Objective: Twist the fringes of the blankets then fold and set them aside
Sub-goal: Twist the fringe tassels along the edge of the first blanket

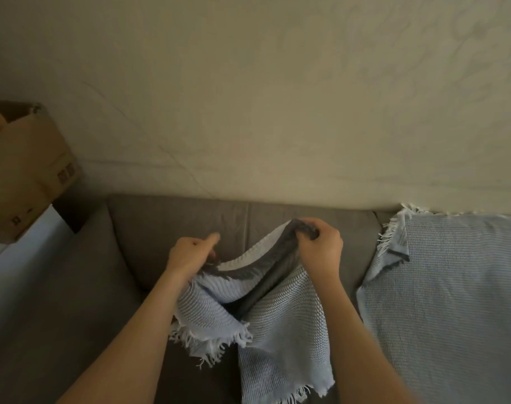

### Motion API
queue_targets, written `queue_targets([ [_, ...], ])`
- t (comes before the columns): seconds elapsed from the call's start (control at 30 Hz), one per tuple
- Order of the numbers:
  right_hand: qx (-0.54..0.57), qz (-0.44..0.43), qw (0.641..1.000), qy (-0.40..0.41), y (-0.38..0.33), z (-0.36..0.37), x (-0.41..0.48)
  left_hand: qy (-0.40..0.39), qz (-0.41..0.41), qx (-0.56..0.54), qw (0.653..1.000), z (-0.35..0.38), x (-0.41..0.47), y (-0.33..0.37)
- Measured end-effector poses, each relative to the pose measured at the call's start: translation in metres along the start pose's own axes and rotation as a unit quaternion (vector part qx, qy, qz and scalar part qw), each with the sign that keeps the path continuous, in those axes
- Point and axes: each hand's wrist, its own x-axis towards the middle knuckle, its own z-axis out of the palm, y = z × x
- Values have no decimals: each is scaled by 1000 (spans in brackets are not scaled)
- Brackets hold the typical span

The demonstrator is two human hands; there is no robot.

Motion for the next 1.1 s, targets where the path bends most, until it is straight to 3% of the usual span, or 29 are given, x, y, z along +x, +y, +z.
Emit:
queue_targets([
  [0.13, 26, 5, 999, 18, -14, 5, 0, -161, 12, 134, 978, 1, -2, -3],
  [0.23, -1, -15, 1000, -7, -26, 11, -2, -210, 102, 92, 968, 13, -12, 13],
  [0.33, -52, -31, 998, -31, -34, 21, -5, -187, 170, 20, 967, 31, -22, 34],
  [0.53, -61, -64, 991, -102, -42, 32, -6, -35, 255, 19, 966, 54, -22, 44],
  [0.67, -13, -35, 987, -158, -43, 25, 7, -129, 201, -53, 970, 45, -17, 32],
  [0.83, -50, -83, 972, -214, -39, 20, 14, -139, 131, -117, 975, 37, -19, 40],
  [0.97, -75, -122, 975, -172, -39, 24, 13, -151, 195, -62, 967, 23, -23, 56],
  [1.1, -61, -146, 978, -137, -40, 26, 3, -176, 179, 29, 967, -5, -25, 75],
])
